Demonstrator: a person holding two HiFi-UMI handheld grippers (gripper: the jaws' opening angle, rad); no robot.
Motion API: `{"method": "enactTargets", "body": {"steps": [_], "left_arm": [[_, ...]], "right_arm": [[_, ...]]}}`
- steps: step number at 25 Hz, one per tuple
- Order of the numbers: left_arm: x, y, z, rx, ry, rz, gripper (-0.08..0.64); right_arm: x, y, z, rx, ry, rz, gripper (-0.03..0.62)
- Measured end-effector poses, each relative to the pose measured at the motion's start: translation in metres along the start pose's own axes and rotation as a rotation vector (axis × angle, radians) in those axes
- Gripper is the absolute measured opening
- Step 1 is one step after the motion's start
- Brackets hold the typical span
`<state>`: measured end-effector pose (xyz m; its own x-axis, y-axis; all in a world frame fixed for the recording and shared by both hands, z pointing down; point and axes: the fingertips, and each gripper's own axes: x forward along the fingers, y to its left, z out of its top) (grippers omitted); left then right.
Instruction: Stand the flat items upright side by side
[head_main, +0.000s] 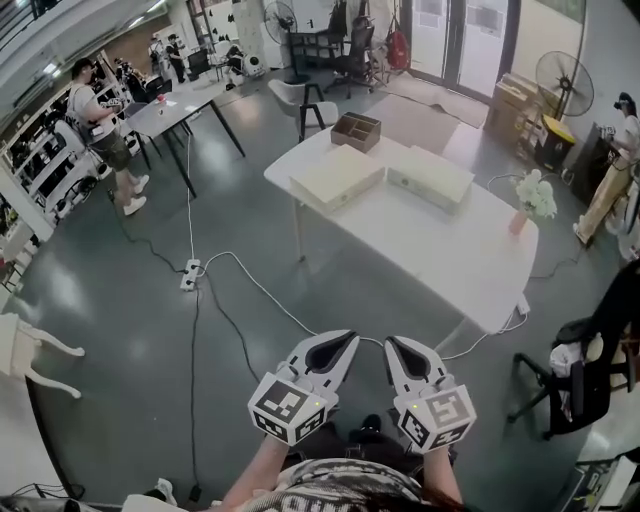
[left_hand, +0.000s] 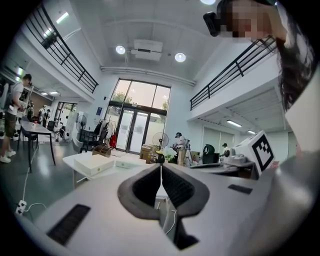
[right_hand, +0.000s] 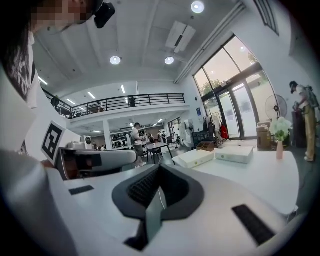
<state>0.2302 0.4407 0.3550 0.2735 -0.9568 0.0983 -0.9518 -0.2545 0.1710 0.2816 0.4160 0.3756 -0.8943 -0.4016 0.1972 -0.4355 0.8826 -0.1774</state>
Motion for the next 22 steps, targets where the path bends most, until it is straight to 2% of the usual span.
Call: {"method": "enactTargets", "body": {"steps": [8,15,22], "left_arm": [[0.034,-0.009,0.002,0.003,-0.004,0.016,0.014],[0.062,-0.021,-0.006,0.006,-0.002,0.031,0.014],[0.078,-0.021,-0.014,0.016,0.031,0.047,0.014]], "right_arm": [[-0.003,-0.039,0.008,0.009,-0.012,0.023,0.000],[-0.005,-0.065,-0.002,0.003,0.001,0.069,0.000],[0.007,-0.084,-0.011,0.055,0.012,0.110,-0.002]]}}
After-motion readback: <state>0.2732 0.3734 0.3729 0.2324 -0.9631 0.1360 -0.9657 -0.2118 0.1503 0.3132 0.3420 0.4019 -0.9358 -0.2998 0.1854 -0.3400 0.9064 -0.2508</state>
